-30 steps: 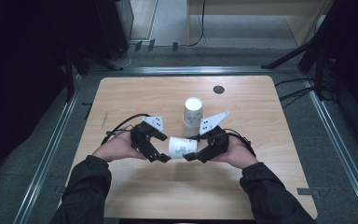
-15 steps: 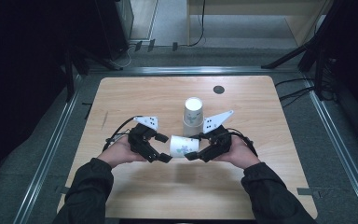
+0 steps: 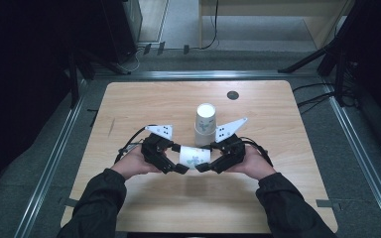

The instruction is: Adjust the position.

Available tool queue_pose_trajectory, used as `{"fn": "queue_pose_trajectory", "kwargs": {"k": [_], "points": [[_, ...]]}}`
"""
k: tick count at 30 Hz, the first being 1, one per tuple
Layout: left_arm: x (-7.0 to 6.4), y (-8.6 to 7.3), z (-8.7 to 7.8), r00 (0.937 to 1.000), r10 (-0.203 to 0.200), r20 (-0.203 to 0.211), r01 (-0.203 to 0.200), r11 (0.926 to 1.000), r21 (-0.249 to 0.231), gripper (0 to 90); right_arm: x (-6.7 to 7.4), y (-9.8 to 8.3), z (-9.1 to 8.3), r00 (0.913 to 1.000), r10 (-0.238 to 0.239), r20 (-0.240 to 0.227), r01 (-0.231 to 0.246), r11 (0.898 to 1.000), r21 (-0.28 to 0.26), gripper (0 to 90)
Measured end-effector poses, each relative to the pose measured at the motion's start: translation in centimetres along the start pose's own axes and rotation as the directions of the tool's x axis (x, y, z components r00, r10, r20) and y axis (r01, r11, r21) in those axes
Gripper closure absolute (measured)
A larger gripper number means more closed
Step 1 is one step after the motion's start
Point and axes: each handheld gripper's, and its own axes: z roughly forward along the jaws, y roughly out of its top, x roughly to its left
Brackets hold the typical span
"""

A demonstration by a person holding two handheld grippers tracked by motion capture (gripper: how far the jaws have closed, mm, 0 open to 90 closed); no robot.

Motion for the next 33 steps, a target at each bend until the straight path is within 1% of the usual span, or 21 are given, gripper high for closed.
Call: {"fn": "queue_pose_trajectory", "kwargs": {"k": [2,12,17,22,24,26,27,29,30,32,33], "points": [[0.0,0.0,0.0,1.0,0.002,0.0,-0.002,1.0,0.0,20.7,0.0,0.0,0.1,1.0,0.001,-0.006,-0.001,1.0,0.003,33.8],[0.1,0.0,0.0,1.0,0.008,-0.002,-0.008,0.9999,0.012,23.4,-0.1,0.0,0.2,0.9999,0.009,-0.007,-0.009,1.0,0.013,33.9],[0.0,-0.1,-0.1,0.9999,0.01,-0.004,-0.01,0.9999,0.009,24.4,0.0,0.0,0.3,0.9999,0.015,-0.005,-0.015,1.0,0.019,33.6],[0.0,-0.1,-0.2,0.9999,0.01,-0.002,-0.01,0.9998,0.016,24.5,0.0,0.0,0.4,0.9999,0.015,0.003,-0.015,0.999,0.032,29.2],[0.0,-0.1,-0.3,1.0,0.005,-0.002,-0.005,0.9999,0.009,24.5,0.0,0.0,0.4,0.9999,0.012,0.009,-0.013,0.999,0.035,28.0],[0.1,0.0,-0.6,0.9998,0.01,-0.018,-0.01,0.9996,0.028,24.5,0.0,0.0,0.3,0.9997,0.02,0.011,-0.02,0.999,0.033,27.8],[0.0,0.0,-0.7,0.9994,0.018,-0.029,-0.017,0.9993,0.034,24.5,-0.1,0.0,0.2,0.9998,0.014,0.014,-0.015,0.999,0.03,27.7],[0.1,0.2,-1.2,0.9995,0.008,-0.032,-0.007,0.9994,0.035,24.5,-0.1,0.0,0.2,0.9997,0.015,0.02,-0.015,0.999,0.033,27.5],[0.0,0.3,-1.3,0.9988,0.012,-0.048,-0.009,0.9989,0.046,24.5,-0.1,0.0,0.1,0.9996,0.015,0.023,-0.016,0.999,0.035,27.5],[-0.1,0.5,-1.6,0.9976,0.025,-0.065,-0.02,0.9972,0.072,24.5,-0.1,-0.1,0.1,0.9994,0.015,0.03,-0.016,0.999,0.04,27.4],[-0.2,0.6,-1.7,0.9974,0.024,-0.069,-0.019,0.9973,0.071,24.5,-0.2,-0.1,0.2,0.9994,0.013,0.033,-0.014,0.999,0.04,27.4]]}}
